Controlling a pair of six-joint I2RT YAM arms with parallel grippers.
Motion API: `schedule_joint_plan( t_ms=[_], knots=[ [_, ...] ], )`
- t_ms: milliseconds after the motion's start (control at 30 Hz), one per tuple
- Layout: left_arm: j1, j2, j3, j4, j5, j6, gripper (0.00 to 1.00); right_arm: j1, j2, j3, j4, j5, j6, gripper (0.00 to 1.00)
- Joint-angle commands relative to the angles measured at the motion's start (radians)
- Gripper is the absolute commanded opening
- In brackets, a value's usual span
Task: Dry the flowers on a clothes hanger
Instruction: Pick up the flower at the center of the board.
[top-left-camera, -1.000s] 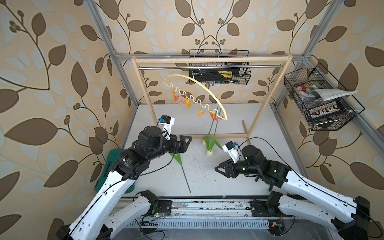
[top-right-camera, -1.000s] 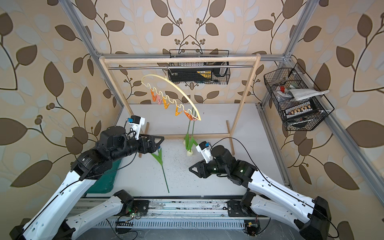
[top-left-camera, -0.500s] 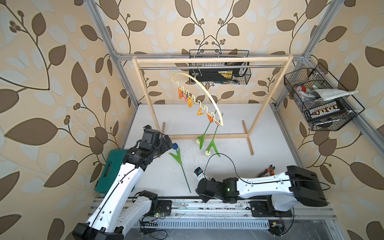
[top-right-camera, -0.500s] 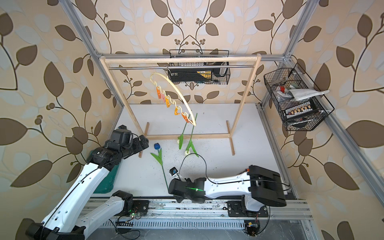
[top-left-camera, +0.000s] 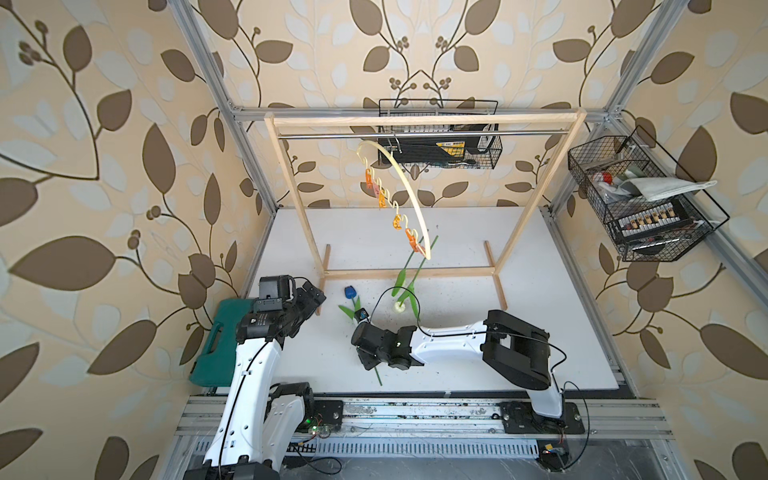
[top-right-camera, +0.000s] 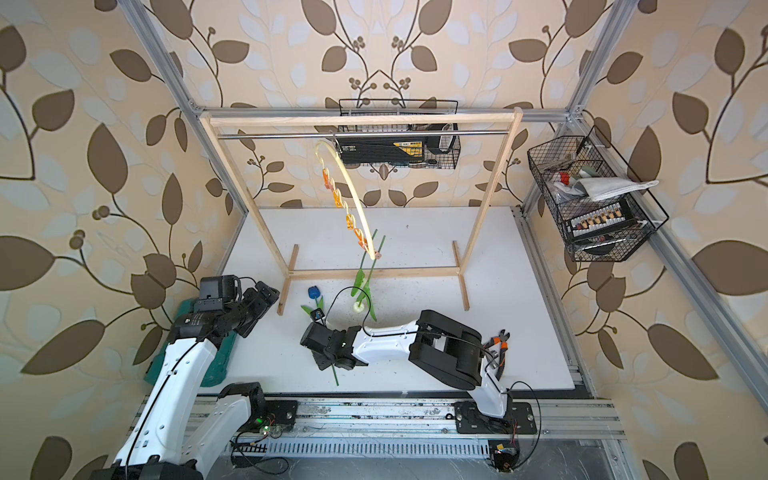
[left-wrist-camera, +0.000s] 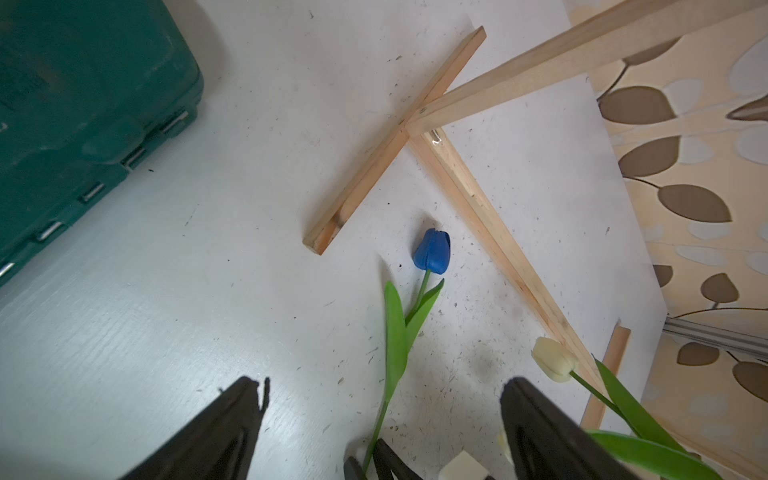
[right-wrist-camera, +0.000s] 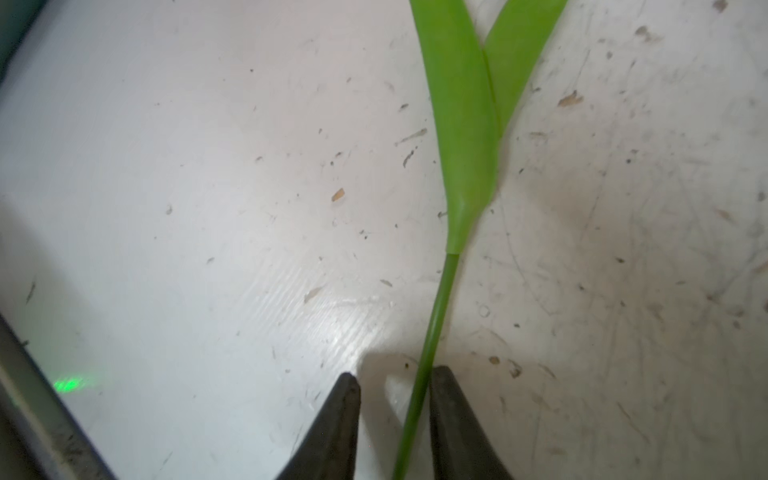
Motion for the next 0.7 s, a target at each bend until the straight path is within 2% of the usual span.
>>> schedule_joint_plan(
  t_ms=[0, 133, 333, 467, 567, 667],
  knots=[
    [0.007, -0.033, -0.001, 0.043, 0.037, -0.011, 0.94, 0.007, 0.026, 0.026, -0.061, -0.004, 0.003, 0.26],
    [0.007, -0.038, 0.000, 0.052, 0.069, -0.014, 0.92, 0.007, 0.016, 0.013, -0.085, 0.015, 0.017, 0.21],
    [0.006, -0.063, 0.015, 0.058, 0.150, 0.007, 0.82, 0.006, 0.003, -0.019, -0.090, 0.038, 0.028, 0.14],
    [0.005, -0.125, 0.029, 0.032, 0.153, 0.023, 0.76, 0.007, -0.003, -0.017, -0.102, 0.034, 0.028, 0.00],
    [0.006, -0.154, 0.049, 0.008, 0.186, 0.041, 0.74, 0.007, -0.046, -0.035, -0.104, 0.049, 0.025, 0.00],
    [0.005, -0.158, 0.082, -0.003, 0.266, 0.075, 0.71, 0.006, -0.117, -0.045, -0.115, 0.054, 0.009, 0.00]
  ],
)
